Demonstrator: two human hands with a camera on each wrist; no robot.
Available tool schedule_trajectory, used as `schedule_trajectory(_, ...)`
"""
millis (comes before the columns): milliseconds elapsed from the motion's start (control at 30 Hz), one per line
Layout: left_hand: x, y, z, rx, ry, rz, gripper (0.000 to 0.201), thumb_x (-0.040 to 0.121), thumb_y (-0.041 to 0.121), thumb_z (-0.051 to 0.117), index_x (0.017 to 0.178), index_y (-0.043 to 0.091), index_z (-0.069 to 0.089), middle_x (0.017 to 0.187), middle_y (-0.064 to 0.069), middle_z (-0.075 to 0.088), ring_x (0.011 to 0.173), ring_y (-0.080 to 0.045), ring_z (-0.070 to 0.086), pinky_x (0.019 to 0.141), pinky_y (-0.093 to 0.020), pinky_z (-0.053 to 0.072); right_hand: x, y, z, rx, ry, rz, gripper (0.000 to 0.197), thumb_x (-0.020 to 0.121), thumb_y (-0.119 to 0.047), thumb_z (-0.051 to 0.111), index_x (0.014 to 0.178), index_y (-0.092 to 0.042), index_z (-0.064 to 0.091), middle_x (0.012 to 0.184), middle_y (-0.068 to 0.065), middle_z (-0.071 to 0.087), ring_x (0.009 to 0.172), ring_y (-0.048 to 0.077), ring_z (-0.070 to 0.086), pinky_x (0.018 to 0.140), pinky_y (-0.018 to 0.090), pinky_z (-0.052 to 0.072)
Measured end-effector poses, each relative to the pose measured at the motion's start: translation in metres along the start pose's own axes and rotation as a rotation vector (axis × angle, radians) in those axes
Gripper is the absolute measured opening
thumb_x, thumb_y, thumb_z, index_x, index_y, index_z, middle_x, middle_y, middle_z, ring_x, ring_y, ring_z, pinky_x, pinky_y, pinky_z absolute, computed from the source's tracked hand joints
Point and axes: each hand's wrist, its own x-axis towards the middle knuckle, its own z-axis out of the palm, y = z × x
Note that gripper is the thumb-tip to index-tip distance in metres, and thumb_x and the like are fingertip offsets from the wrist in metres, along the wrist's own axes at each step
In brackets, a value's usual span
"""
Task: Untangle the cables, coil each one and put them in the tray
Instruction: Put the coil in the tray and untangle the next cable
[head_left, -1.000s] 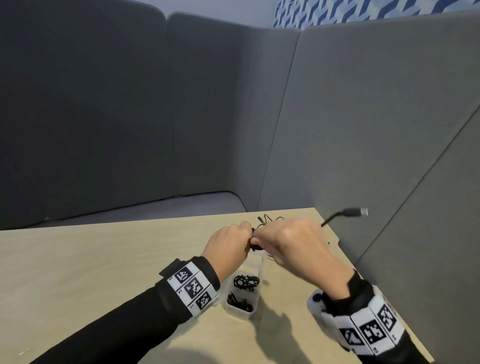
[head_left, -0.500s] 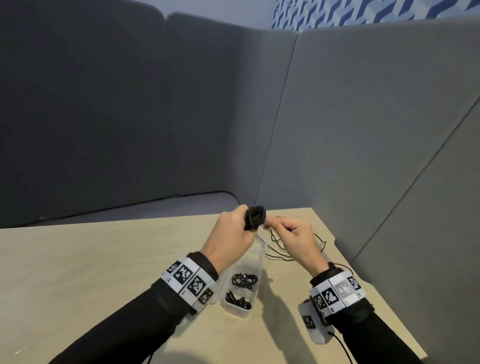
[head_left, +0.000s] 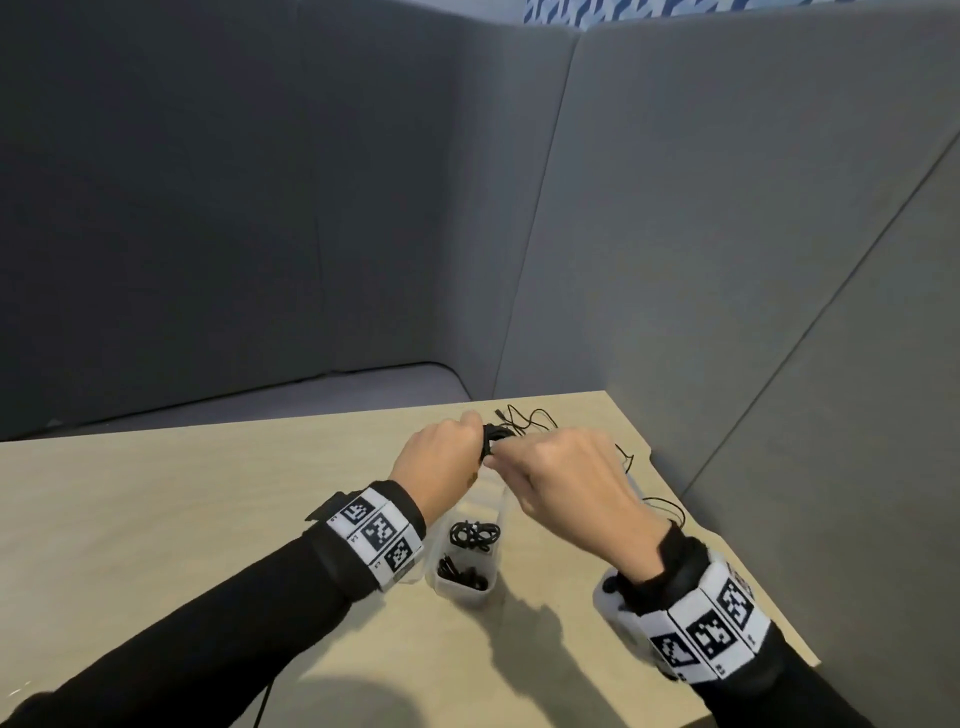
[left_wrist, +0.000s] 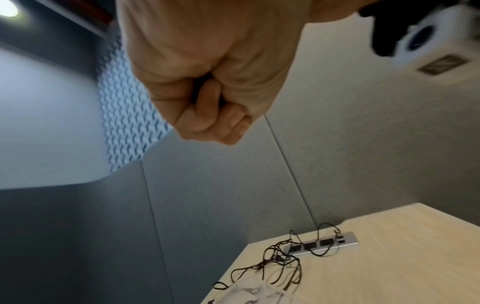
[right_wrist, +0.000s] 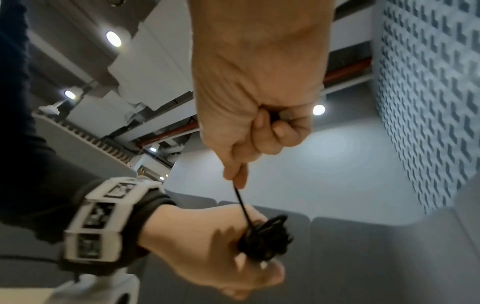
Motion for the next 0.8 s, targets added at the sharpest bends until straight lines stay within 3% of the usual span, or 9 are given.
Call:
schedule_trajectory(100, -0.007, 0.016, 0.002, -0.032, -0.088, 0.108, 0.009, 0.089, 0.008, 0.040, 0.087, 0.009, 0.049, 0.094, -0.019, 0.064, 0.087, -0.038, 0.061, 0.065, -0.035, 0.037, 0.012, 0.007, -0.002, 0.108, 0.039, -0.032, 0.030, 0.087, -0.034, 0.053, 0.062, -0.020, 0.060, 0.051, -0.003, 0.058, 0.046, 0.022, 0.051, 0.038, 0.024, 0.031)
schedule_trajectory(167, -0.009, 0.032, 0.008, -0.035, -0.142, 0.208, 0.009, 0.090, 0.008, 0.043, 0.090, 0.008, 0.052, 0.094, -0.020, 0.064, 0.086, -0.039, 0.060, 0.064, -0.036, 0.037, 0.026, 0.011, -0.001, 0.197, 0.084, 0.017, 0.027, 0.086, -0.039, 0.057, 0.069, -0.023, 0.069, 0.053, -0.003, 0.063, 0.049, 0.022, 0.056, 0.043, 0.026, 0.041)
schedule_trajectory(267, -0.013, 0.046, 0.016, -0.155, -0.055, 0.266, 0.013, 0.086, 0.009, 0.050, 0.096, 0.001, 0.052, 0.088, -0.024, 0.064, 0.081, -0.041, 0.060, 0.064, -0.041, 0.043, 0.039, 0.034, 0.004, 0.352, 0.028, 0.163, 0.016, 0.085, -0.036, 0.064, 0.076, -0.025, 0.072, 0.054, -0.012, 0.062, 0.054, 0.015, 0.057, 0.056, 0.029, 0.047)
schedule_trajectory(333, -0.016, 0.044, 0.017, -0.288, 0.031, 0.261, 0.018, 0.081, 0.007, 0.055, 0.098, 0.001, 0.051, 0.082, -0.024, 0.064, 0.076, -0.042, 0.060, 0.062, -0.043, 0.047, 0.037, 0.058, 0.012, 0.540, -0.042, 0.287, 0.014, 0.086, -0.031, 0.067, 0.076, -0.023, 0.070, 0.051, -0.015, 0.054, 0.051, 0.004, 0.047, 0.057, 0.027, 0.043)
schedule_trajectory(433, -0.018, 0.039, 0.017, -0.464, 0.127, 0.334, 0.014, 0.077, 0.005, 0.060, 0.088, 0.006, 0.050, 0.071, -0.020, 0.062, 0.066, -0.038, 0.057, 0.054, -0.037, 0.043, 0.020, 0.074, 0.026, 0.841, -0.060, 0.416, 0.016, 0.088, -0.018, 0.067, 0.072, -0.016, 0.066, 0.045, -0.011, 0.039, 0.042, 0.003, 0.030, 0.048, 0.018, 0.030)
schedule_trajectory(500, -0.019, 0.039, 0.018, -0.567, 0.164, 0.352, 0.021, 0.077, 0.006, 0.061, 0.079, 0.017, 0.043, 0.060, -0.008, 0.055, 0.055, -0.030, 0.049, 0.050, -0.030, 0.034, 0.010, 0.070, 0.036, 0.995, -0.055, 0.487, 0.017, 0.090, -0.011, 0.063, 0.073, -0.012, 0.062, 0.042, -0.013, 0.031, 0.041, 0.004, 0.023, 0.044, 0.018, 0.022)
schedule_trajectory(600, -0.016, 0.046, 0.022, -0.760, 0.225, 0.238, 0.023, 0.080, 0.017, 0.063, 0.073, 0.024, 0.043, 0.053, 0.011, 0.044, 0.051, -0.014, 0.039, 0.051, -0.026, 0.033, 0.001, 0.063, 0.050, 1.096, 0.028, 0.592, 0.017, 0.093, -0.010, 0.058, 0.076, -0.011, 0.058, 0.041, -0.013, 0.032, 0.039, 0.005, 0.021, 0.042, 0.018, 0.019)
schedule_trajectory(700, -0.013, 0.049, 0.021, -1.007, 0.192, 0.010, 0.022, 0.083, 0.029, 0.060, 0.066, 0.023, 0.049, 0.054, 0.004, 0.052, 0.051, -0.013, 0.046, 0.053, -0.030, 0.041, -0.012, 0.055, 0.062, 1.112, 0.111, 0.662, 0.016, 0.094, -0.024, 0.053, 0.081, -0.017, 0.060, 0.057, 0.007, 0.043, 0.051, 0.017, 0.032, 0.049, 0.026, 0.026)
schedule_trajectory(800, -0.012, 0.049, 0.012, -1.262, 0.114, -0.175, 0.027, 0.090, 0.019, 0.057, 0.065, 0.015, 0.048, 0.050, 0.000, 0.049, 0.043, -0.012, 0.042, 0.043, -0.022, 0.035, -0.029, 0.042, 0.067, 0.876, 0.150, 0.593, 0.019, 0.100, -0.022, 0.045, 0.088, -0.021, 0.059, 0.056, -0.012, 0.047, 0.052, 0.009, 0.037, 0.054, 0.025, 0.031)
